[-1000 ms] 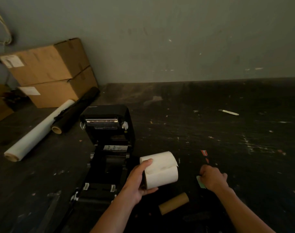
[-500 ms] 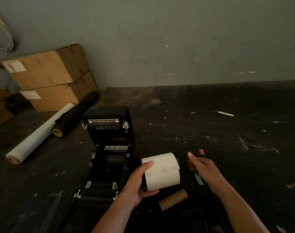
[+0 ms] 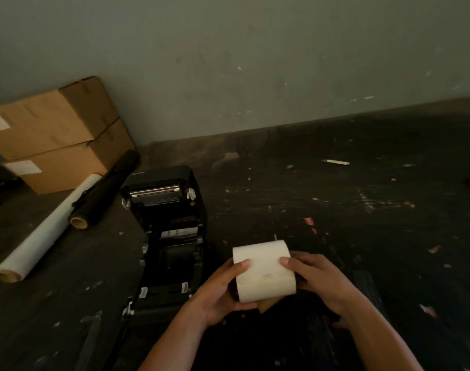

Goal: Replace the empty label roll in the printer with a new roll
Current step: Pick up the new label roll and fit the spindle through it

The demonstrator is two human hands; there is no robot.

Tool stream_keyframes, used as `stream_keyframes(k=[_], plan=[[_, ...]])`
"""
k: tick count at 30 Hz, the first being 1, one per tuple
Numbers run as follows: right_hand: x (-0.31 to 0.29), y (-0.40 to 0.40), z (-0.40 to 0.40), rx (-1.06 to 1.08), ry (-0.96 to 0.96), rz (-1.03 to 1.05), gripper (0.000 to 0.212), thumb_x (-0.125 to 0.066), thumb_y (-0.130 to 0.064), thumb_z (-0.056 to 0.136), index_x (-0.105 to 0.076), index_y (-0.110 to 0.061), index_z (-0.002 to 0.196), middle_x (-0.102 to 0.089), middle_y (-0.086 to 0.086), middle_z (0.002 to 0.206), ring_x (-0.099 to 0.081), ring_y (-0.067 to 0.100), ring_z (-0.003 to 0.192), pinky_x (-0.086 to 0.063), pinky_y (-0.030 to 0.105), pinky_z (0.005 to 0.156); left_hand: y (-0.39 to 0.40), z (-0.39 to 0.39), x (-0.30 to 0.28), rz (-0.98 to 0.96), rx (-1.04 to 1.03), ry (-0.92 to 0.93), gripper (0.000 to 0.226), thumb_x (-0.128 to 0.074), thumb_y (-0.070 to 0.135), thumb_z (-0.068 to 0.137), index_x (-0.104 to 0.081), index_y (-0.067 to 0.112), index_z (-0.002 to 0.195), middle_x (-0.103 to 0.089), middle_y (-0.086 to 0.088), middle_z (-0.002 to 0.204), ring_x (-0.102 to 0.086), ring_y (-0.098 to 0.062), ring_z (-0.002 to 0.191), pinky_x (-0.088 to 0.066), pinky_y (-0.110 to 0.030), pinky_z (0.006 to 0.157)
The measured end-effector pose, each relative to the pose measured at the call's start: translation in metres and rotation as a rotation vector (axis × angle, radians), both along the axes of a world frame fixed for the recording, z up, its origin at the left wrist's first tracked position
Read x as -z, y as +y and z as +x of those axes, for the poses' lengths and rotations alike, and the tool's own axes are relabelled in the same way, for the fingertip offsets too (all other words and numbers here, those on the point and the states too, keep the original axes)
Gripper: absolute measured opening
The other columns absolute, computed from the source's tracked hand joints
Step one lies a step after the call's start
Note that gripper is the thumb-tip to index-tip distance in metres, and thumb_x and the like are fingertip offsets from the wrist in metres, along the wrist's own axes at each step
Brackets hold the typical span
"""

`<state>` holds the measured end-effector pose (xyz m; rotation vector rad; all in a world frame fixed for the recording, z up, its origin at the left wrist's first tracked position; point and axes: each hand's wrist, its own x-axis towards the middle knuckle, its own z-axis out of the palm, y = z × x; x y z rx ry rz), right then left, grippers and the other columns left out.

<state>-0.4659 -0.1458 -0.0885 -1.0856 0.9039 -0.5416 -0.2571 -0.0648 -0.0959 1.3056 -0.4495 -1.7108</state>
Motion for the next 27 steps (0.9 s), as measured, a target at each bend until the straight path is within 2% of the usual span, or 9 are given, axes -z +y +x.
stream_keyframes(k=[4,7,9,12,14,17,19,24,27], plan=[[-0.005,0.019,-0.005,0.02,0.059,0.001,0.03,-0.072,-0.043,0.068,-0.073,-0.023,0.09,-0.075,0.0,0.1,-0.069,0.015,0.096,-0.055,0.038,0.088,0.004,-0.004,-0.001,0.003,0.033,-0.052,0.079,-0.091,0.035,0.047,-0.063,0.027,0.12,-0.06,-0.014,0.127,-0.059,-0.037,0.113,-0.057,-0.05,0.073],[-0.01,0.027,-0.019,0.092,0.132,-0.058,0.019,-0.065,-0.049,0.075,-0.075,-0.033,0.075,-0.076,-0.011,0.084,-0.071,0.005,0.083,-0.054,0.021,0.067,0.012,-0.005,0.004,-0.012,-0.008,-0.008,0.079,-0.093,0.033,0.044,-0.064,0.027,0.118,-0.06,-0.014,0.126,-0.059,-0.038,0.112,-0.057,-0.048,0.07],[-0.001,0.023,-0.035,0.308,0.253,-0.156,0.021,-0.063,-0.05,0.078,-0.07,-0.033,0.088,-0.072,-0.005,0.095,-0.066,0.007,0.088,-0.051,0.023,0.068,0.018,-0.003,0.009,0.007,-0.05,0.015,0.082,-0.094,0.033,0.042,-0.063,0.026,0.118,-0.06,-0.015,0.125,-0.058,-0.039,0.112,-0.057,-0.049,0.07],[0.026,0.014,-0.062,0.534,0.642,-0.287,0.051,-0.063,-0.049,0.082,-0.056,-0.019,0.123,-0.061,0.006,0.117,-0.059,0.018,0.101,-0.05,0.033,0.078,0.031,0.005,0.017,0.038,-0.127,0.064,0.074,-0.089,0.031,0.049,-0.063,0.023,0.118,-0.063,-0.016,0.121,-0.059,-0.039,0.11,-0.057,-0.051,0.07],[0.044,0.014,-0.067,0.452,0.739,-0.186,0.063,-0.063,-0.047,0.083,-0.046,-0.013,0.133,-0.06,0.01,0.118,-0.061,0.019,0.096,-0.051,0.029,0.072,0.038,0.011,0.02,0.056,-0.17,0.109,0.067,-0.086,0.028,0.053,-0.064,0.021,0.115,-0.064,-0.016,0.119,-0.06,-0.039,0.108,-0.057,-0.052,0.068],[0.064,0.017,-0.059,0.283,0.796,-0.046,0.065,-0.06,-0.047,0.085,-0.04,-0.014,0.137,-0.062,0.005,0.101,-0.068,0.013,0.071,-0.051,0.022,0.051,0.048,0.016,0.02,0.068,-0.204,0.155,0.065,-0.085,0.026,0.052,-0.064,0.019,0.113,-0.065,-0.017,0.115,-0.06,-0.039,0.107,-0.058,-0.053,0.067],[0.075,0.016,-0.053,0.314,0.817,-0.067,0.065,-0.059,-0.047,0.086,-0.039,-0.016,0.139,-0.061,0.01,0.112,-0.07,0.016,0.07,-0.055,0.026,0.053,0.054,0.018,0.019,0.078,-0.213,0.168,0.066,-0.084,0.025,0.052,-0.062,0.018,0.114,-0.063,-0.018,0.117,-0.059,-0.039,0.108,-0.058,-0.052,0.067],[0.08,0.016,-0.04,0.448,0.841,-0.056,0.055,-0.056,-0.044,0.088,-0.047,-0.012,0.132,-0.056,0.016,0.119,-0.066,0.027,0.09,-0.057,0.046,0.081,0.064,0.026,0.019,0.104,-0.207,0.154,0.07,-0.084,0.026,0.054,-0.06,0.017,0.119,-0.06,-0.019,0.123,-0.058,-0.04,0.111,-0.057,-0.052,0.069],[0.076,0.019,-0.036,0.493,0.813,-0.015,0.045,-0.055,-0.037,0.091,-0.051,-0.009,0.126,-0.057,0.018,0.116,-0.065,0.027,0.087,-0.057,0.042,0.078,0.066,0.029,0.018,0.114,-0.211,0.154,0.071,-0.087,0.026,0.052,-0.061,0.019,0.117,-0.06,-0.018,0.123,-0.058,-0.041,0.11,-0.057,-0.054,0.069]])
